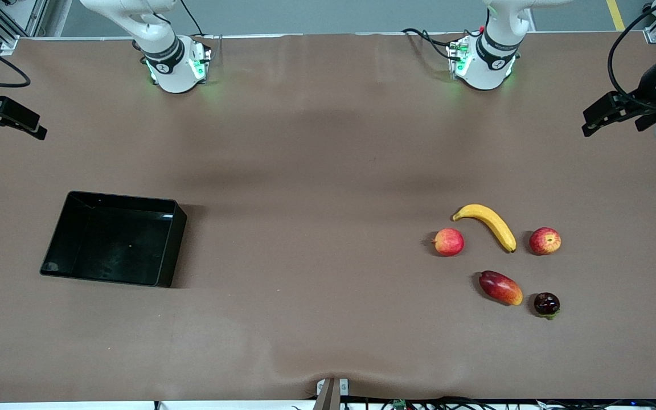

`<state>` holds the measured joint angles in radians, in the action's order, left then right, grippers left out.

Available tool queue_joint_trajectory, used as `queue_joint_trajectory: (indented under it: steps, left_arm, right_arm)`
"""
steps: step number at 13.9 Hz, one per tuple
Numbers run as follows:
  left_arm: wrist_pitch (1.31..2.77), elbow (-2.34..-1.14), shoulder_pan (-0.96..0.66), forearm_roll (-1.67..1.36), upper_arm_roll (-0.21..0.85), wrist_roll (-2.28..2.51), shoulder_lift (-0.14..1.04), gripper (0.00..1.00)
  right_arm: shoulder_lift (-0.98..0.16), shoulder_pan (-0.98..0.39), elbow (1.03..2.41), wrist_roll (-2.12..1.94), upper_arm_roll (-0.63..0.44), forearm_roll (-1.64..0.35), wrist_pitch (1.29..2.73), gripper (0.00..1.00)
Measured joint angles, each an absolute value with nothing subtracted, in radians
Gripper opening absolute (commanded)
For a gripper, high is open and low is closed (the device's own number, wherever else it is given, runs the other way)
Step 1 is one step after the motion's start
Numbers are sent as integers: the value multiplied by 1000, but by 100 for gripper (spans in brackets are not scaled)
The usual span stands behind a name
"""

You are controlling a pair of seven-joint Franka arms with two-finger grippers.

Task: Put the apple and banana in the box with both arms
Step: 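Move the left gripper to the apple while the right gripper reaches the tray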

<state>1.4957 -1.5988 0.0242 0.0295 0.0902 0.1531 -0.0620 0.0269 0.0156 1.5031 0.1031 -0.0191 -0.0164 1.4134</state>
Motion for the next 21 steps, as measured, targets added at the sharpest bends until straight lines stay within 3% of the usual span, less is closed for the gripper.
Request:
queue_joint_trajectory:
  steps: [3, 8, 11, 17, 21]
  left_arm:
    - [1564, -1626, 99, 33, 88, 153, 21, 100]
    - [2028, -1920, 198, 34, 86, 152, 110, 100]
    - [2190, -2018, 211, 34, 86, 153, 173, 100]
    - [2455, -2039, 212, 34, 88, 154, 363, 100]
    - [2485, -2000, 212, 34, 90, 154, 438, 100]
  right_arm:
    - [27, 15, 1502, 103, -15, -16, 1415, 100]
    - [27, 16, 1502, 103, -16, -16, 1415, 100]
    - [23, 15, 1503, 103, -15, -16, 1414, 100]
    - [-85, -36, 1511, 95, -2, -46, 1490, 100]
    - [-225, -27, 1515, 96, -15, -44, 1510, 100]
